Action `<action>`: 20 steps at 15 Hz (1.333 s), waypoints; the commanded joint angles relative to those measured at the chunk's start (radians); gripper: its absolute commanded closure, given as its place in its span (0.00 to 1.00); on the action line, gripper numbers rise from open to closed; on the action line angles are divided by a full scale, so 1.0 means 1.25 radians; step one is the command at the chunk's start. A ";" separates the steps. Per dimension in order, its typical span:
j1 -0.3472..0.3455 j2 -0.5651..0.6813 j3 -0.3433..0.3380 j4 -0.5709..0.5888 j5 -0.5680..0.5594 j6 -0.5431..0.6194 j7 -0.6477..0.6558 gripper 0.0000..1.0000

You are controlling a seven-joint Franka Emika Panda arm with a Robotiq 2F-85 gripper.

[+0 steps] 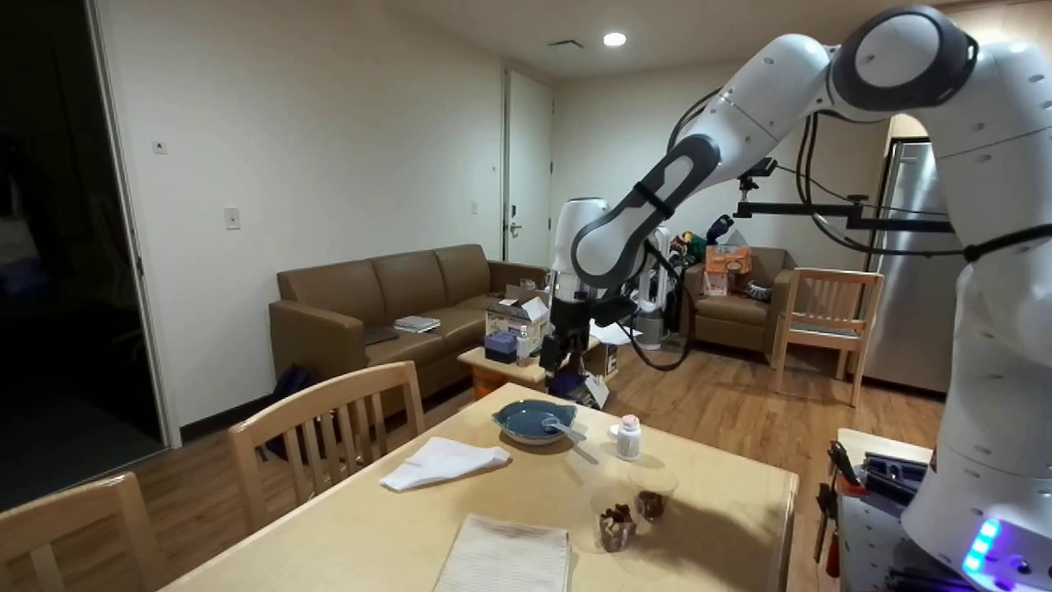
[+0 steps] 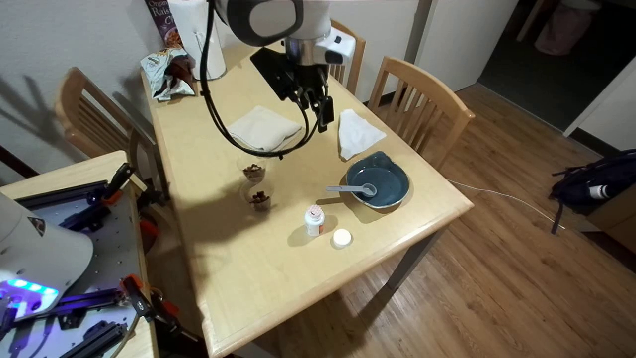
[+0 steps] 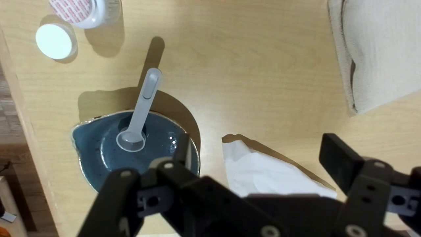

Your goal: Take the spoon from the bowl and put it in the cup, then move the two cups slightly forward

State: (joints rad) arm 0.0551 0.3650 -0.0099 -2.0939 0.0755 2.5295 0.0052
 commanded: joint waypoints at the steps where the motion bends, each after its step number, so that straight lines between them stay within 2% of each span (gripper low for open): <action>1: -0.011 0.010 0.011 0.011 -0.007 -0.002 0.005 0.00; 2: -0.011 0.013 0.011 0.016 -0.007 -0.002 0.005 0.00; 3: 0.025 0.018 -0.023 0.014 -0.057 0.065 0.088 0.00; 4: 0.038 0.034 -0.041 0.022 -0.069 0.083 0.149 0.00; 8: 0.045 0.115 -0.106 0.005 -0.086 0.141 0.284 0.00; 10: 0.036 0.160 -0.135 -0.012 -0.076 0.165 0.306 0.00; 13: -0.001 0.220 -0.129 -0.006 -0.047 0.207 0.260 0.00; 14: 0.020 0.195 -0.141 -0.008 -0.061 0.171 0.269 0.00; 20: 0.011 0.228 -0.141 0.000 -0.055 0.197 0.265 0.00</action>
State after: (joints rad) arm 0.0639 0.6486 -0.1812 -2.0972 -0.0018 2.7779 0.3434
